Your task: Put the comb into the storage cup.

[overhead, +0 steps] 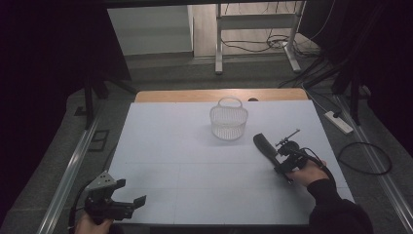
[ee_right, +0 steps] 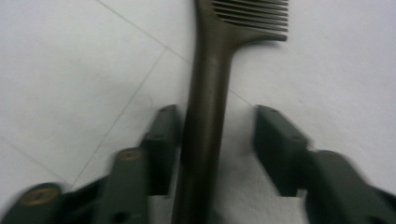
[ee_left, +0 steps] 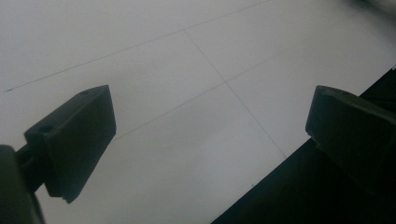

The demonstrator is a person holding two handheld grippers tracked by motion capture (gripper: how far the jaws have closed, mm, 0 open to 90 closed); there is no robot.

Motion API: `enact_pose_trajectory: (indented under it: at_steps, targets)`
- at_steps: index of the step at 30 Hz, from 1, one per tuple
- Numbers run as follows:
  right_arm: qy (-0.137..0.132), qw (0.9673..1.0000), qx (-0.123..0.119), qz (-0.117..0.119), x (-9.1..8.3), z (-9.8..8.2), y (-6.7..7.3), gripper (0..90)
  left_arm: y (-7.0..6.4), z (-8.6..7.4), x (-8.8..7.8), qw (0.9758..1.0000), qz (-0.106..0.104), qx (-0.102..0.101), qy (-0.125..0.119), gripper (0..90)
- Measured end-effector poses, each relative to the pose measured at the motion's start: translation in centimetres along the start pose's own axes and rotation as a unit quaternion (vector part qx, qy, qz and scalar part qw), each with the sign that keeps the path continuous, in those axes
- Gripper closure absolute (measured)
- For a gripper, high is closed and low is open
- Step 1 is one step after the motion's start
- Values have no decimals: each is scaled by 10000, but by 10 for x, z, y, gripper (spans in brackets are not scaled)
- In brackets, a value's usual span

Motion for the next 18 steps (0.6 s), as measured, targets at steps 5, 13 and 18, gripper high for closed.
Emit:
enact_pose_trajectory:
  at_steps: [5,13,18]
  targets:
    - [0,9999,-64,93,-2,0,0,714,0,0,0,10000,-1,3,-4,28]
    - [-26,9999,15,130,-2,0,-1,724,0,0,0,10000,3,12,-16,28]
    - [-160,9998,61,124,-3,-2,0,725,0,0,-1,10000,-6,-7,-38,27]
Point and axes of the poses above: each handheld gripper's, and its own axes: x roughly forward along the jaws, z roughly out of its top, y roughly to its left, the point moved 9 cm from there along x, roughly forward along the jaws, and after that the axes turned 2 degrees about -x, right-handed, at the moved point
